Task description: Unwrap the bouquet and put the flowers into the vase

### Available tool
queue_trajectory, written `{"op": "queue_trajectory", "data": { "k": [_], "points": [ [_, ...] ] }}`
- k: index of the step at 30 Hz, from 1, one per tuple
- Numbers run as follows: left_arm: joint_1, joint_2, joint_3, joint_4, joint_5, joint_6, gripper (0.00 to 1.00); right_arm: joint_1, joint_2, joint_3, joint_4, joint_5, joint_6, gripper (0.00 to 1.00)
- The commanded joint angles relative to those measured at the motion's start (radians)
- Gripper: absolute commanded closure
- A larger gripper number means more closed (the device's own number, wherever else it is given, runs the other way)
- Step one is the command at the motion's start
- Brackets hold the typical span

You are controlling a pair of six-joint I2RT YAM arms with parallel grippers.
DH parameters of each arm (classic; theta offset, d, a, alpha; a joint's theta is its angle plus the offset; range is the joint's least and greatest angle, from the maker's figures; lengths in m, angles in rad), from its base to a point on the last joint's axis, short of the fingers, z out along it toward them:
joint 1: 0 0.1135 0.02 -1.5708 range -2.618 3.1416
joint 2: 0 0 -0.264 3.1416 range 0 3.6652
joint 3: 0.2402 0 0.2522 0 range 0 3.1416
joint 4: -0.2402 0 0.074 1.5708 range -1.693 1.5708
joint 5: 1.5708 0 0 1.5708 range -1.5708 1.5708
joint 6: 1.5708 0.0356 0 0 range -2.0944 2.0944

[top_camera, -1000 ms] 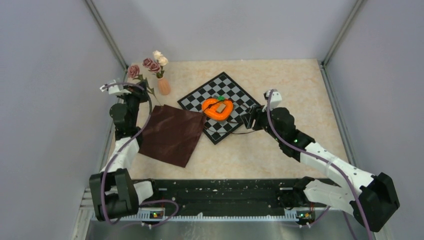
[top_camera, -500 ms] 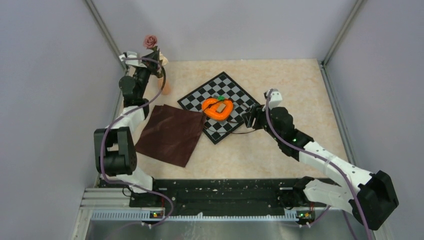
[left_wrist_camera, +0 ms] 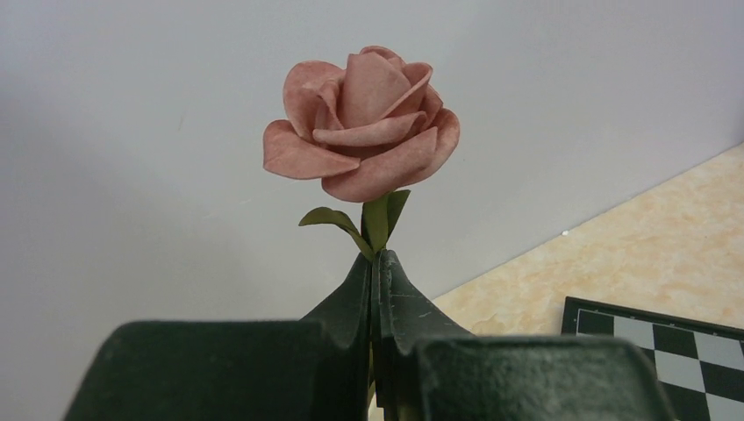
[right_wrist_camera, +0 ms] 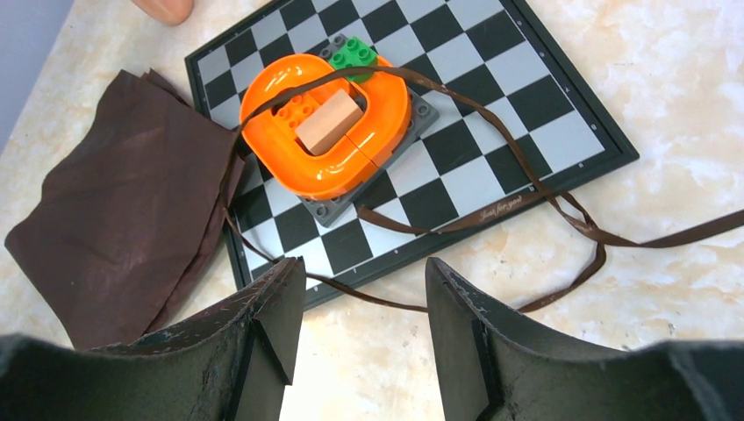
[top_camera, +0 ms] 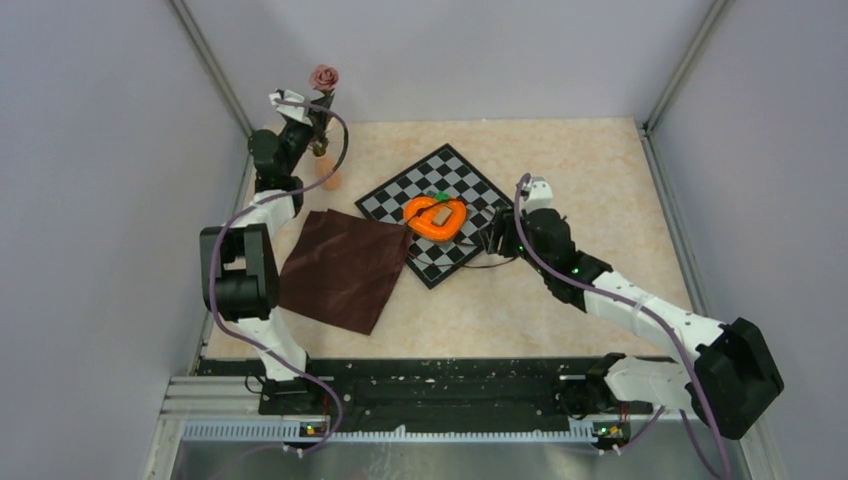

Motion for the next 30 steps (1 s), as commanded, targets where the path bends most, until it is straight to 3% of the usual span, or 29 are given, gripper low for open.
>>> {"op": "queue_trajectory", "data": {
  "k": [1, 14, 30],
  "points": [
    [-0.003, 0.018, 0.041, 0.013, 0.04, 0.073, 1.0, -0.003, 0.024, 0.064, 0.053, -0.004, 0.0, 0.45],
    [-0.003, 0.023, -0.006, 0.016, 0.036, 0.128, 1.0, -0.003, 0.035, 0.074, 0.049, -0.015, 0.01, 0.45],
    [0.015, 0.064, -0.046, 0.085, -0.002, 0.061, 1.0, -0.003, 0.046, 0.077, 0.052, -0.022, 0.01, 0.45]
  ]
}}
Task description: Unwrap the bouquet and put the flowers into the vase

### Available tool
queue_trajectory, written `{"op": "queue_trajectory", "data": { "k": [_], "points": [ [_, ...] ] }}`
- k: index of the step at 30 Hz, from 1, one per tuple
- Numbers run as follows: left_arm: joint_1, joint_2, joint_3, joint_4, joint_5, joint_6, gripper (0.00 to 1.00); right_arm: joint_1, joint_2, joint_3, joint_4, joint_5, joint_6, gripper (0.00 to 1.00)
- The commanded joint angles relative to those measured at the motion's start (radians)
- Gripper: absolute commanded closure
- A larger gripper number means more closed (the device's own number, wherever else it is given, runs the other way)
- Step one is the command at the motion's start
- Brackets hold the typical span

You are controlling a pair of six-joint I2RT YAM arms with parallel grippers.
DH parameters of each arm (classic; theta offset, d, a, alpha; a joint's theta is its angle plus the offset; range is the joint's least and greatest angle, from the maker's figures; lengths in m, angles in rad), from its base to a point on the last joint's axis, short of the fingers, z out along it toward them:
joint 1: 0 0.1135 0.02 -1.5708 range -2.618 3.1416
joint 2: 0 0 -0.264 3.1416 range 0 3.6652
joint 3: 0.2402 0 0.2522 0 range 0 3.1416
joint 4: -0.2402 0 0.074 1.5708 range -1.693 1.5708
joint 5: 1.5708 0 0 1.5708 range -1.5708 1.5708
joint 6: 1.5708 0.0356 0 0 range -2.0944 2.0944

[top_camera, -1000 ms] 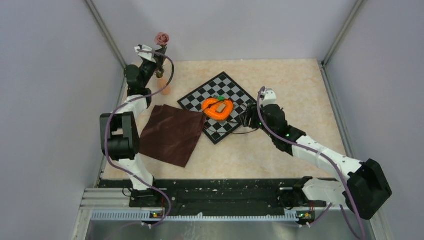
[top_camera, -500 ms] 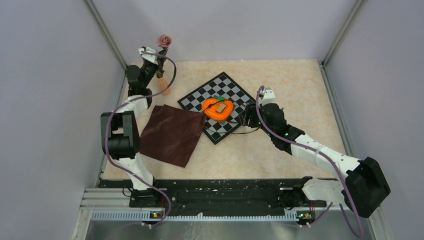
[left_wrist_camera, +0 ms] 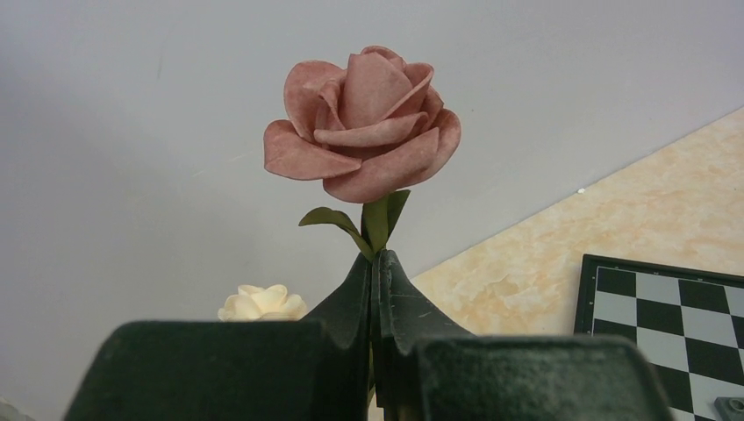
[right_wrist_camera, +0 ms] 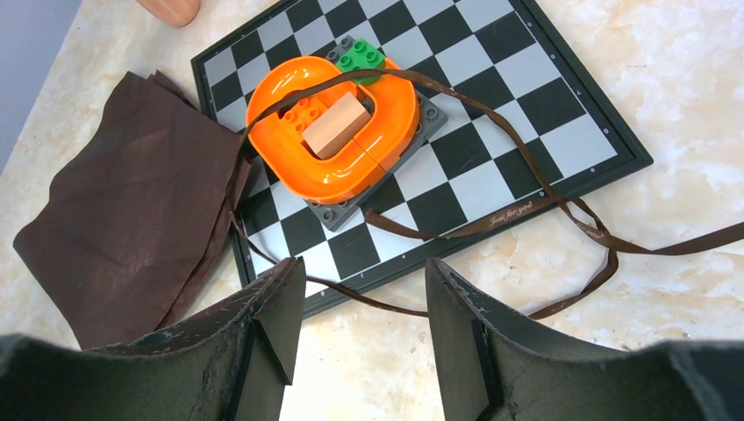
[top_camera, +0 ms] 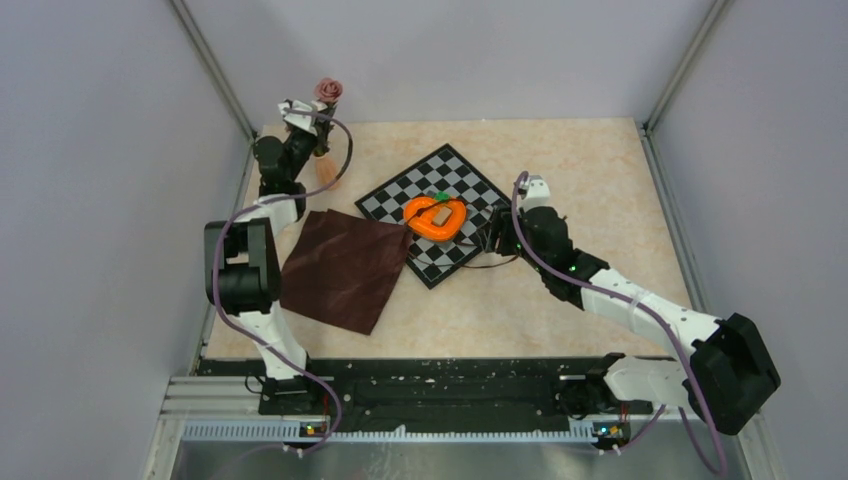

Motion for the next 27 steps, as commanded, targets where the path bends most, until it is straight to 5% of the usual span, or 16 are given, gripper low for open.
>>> {"op": "queue_trajectory", "data": {
  "k": [1, 27],
  "points": [
    [0.013, 0.011, -0.019, 0.074, -0.017, -0.022, 1.0, -0.003, 0.011, 0.056, 0.034, -0.011, 0.002, 0.45],
    [0.046, 0.052, -0.091, 0.113, -0.063, -0.067, 1.0, -0.003, 0.016, 0.056, 0.033, -0.016, 0.005, 0.45]
  ]
}}
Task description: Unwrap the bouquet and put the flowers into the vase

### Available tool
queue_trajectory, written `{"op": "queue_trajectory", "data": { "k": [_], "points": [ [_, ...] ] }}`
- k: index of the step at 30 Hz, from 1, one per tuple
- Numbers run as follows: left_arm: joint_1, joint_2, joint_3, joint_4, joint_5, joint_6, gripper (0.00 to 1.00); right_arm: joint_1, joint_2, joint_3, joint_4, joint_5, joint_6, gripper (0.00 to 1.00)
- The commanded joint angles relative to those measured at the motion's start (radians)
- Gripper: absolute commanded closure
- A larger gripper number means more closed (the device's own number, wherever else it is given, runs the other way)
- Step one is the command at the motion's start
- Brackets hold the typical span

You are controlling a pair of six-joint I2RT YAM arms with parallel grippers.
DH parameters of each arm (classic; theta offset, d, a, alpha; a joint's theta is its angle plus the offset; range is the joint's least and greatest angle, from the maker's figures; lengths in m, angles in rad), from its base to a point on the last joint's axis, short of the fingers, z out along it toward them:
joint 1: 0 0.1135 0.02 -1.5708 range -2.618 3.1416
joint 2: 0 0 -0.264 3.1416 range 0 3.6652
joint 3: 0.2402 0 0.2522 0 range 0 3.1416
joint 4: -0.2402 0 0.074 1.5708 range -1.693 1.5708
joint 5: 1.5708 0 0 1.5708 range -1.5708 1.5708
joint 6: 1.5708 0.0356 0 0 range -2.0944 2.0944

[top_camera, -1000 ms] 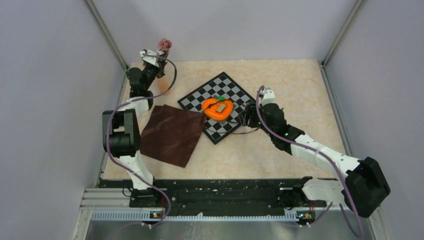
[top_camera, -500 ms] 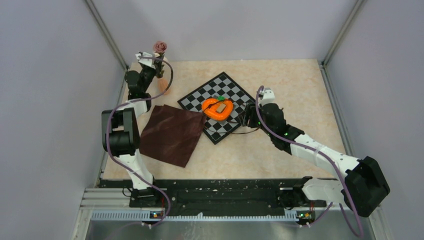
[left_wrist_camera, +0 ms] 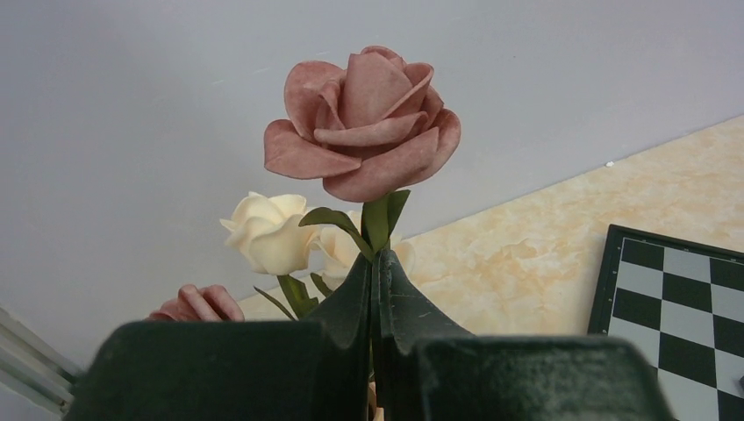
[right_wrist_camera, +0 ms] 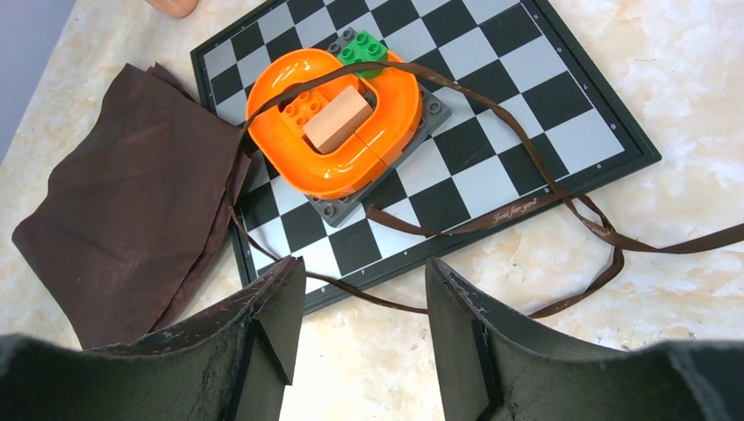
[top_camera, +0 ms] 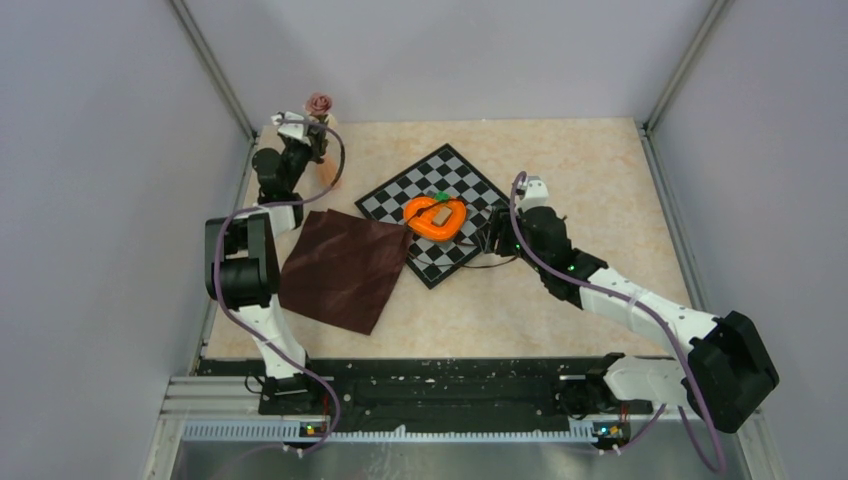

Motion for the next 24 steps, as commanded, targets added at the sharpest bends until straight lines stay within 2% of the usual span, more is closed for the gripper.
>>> {"op": "queue_trajectory", "data": {
  "k": [1, 4, 10, 14, 21, 24],
  "points": [
    [0.004, 0.001, -0.029, 0.061, -0.018, -0.015, 0.99, -0.003, 0.004, 0.056, 0.034, -0.005, 0.005, 0.45],
    [0.004, -0.012, -0.036, 0.064, -0.025, -0.015, 0.92, -0.003, 0.003, 0.056, 0.033, -0.007, 0.005, 0.45],
    [0.005, -0.06, -0.031, 0.041, -0.014, -0.037, 0.69, -0.003, -0.006, 0.051, 0.031, -0.005, 0.006, 0.45],
    [0.006, -0.081, -0.034, 0.033, -0.011, -0.052, 0.61, -0.003, -0.007, 0.048, 0.034, -0.009, 0.008, 0.45],
    [0.006, -0.095, -0.035, 0.066, -0.008, -0.098, 0.59, -0.003, -0.011, 0.047, 0.034, -0.01, 0.009, 0.45],
    [0.007, -0.085, -0.023, 0.067, -0.01, -0.107, 0.63, -0.003, -0.011, 0.047, 0.034, -0.011, 0.009, 0.45]
  ]
}}
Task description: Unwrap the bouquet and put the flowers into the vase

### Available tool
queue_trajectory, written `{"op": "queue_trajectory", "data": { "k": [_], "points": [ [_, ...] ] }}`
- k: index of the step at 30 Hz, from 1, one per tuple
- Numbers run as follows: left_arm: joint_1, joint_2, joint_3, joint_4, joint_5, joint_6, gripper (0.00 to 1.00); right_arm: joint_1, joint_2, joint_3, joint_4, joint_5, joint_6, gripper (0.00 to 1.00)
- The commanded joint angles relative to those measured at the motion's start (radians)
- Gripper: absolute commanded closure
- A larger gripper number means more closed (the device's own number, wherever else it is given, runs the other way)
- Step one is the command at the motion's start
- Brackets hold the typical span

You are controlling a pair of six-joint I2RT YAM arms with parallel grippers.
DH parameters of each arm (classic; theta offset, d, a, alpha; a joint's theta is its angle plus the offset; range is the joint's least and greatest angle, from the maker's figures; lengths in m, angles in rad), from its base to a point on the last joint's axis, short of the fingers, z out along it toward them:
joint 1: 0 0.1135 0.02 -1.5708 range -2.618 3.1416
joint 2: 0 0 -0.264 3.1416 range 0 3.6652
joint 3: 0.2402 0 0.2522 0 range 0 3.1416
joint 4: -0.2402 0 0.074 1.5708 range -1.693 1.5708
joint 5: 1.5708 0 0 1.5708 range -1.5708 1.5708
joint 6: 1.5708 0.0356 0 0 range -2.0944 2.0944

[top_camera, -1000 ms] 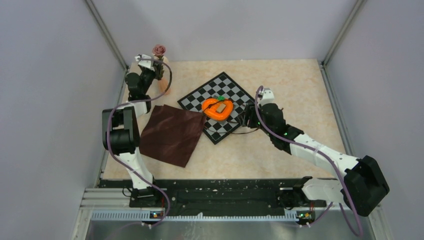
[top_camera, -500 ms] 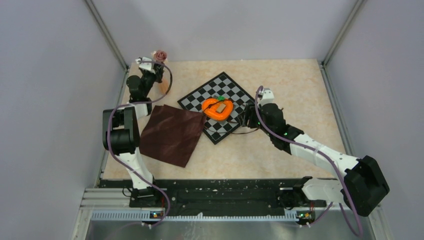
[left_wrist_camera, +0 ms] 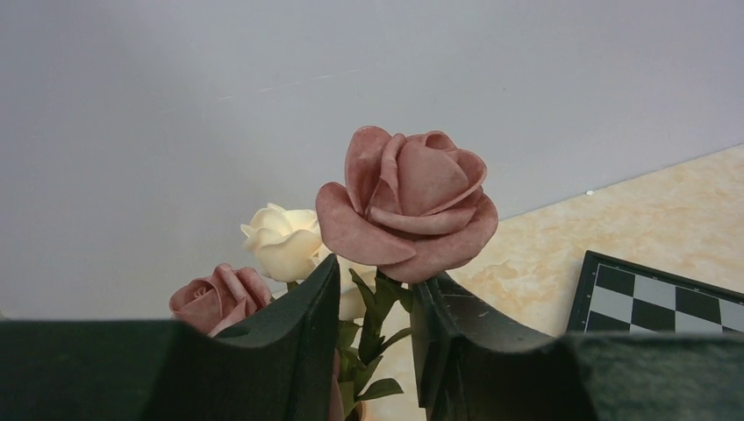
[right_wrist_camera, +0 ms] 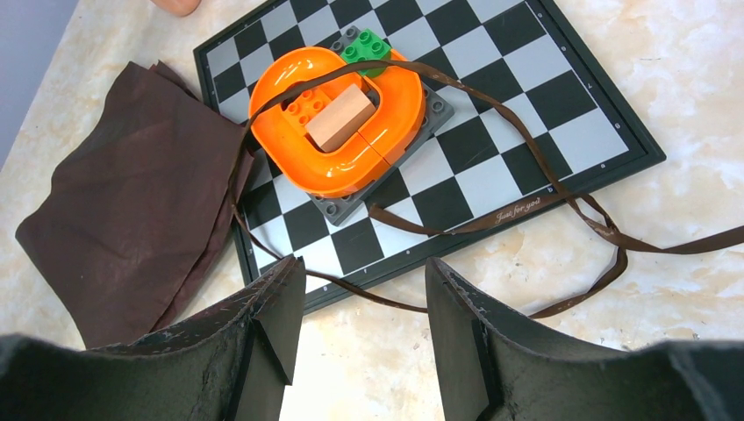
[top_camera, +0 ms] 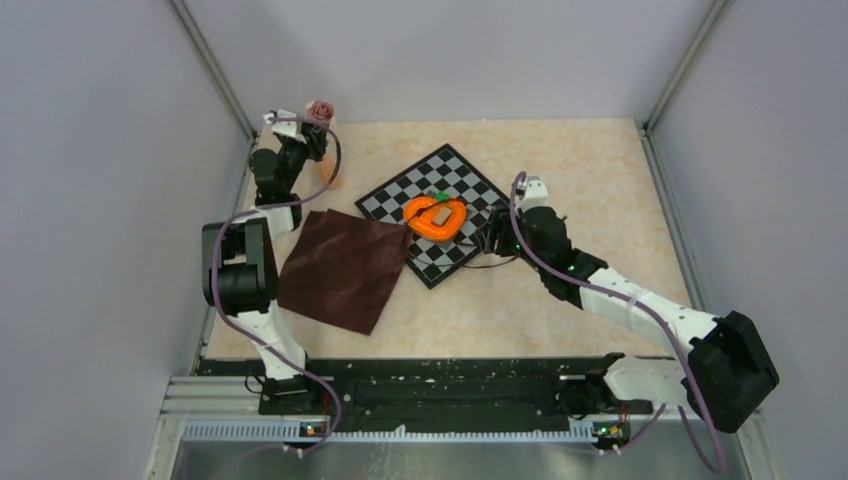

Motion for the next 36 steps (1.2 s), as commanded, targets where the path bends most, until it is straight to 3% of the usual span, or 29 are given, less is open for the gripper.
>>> {"op": "queue_trajectory", "data": {
  "k": [1, 13, 24, 36],
  "points": [
    [0.004, -0.032, 0.011, 0.053, 0.01, -0.034, 0.64, -0.003, -0.011, 0.047, 0.034, -0.003, 0.008, 0.45],
    [0.004, -0.016, -0.005, -0.002, 0.008, 0.043, 0.99, -0.003, -0.007, 0.048, 0.033, -0.005, 0.007, 0.45],
    [0.004, -0.008, -0.037, -0.113, 0.004, 0.185, 1.0, -0.004, -0.004, 0.048, 0.036, -0.007, 0.007, 0.45],
    [0.004, -0.007, -0.053, -0.122, -0.008, 0.175, 0.96, -0.003, -0.008, 0.055, 0.032, -0.013, 0.006, 0.45]
  ]
}}
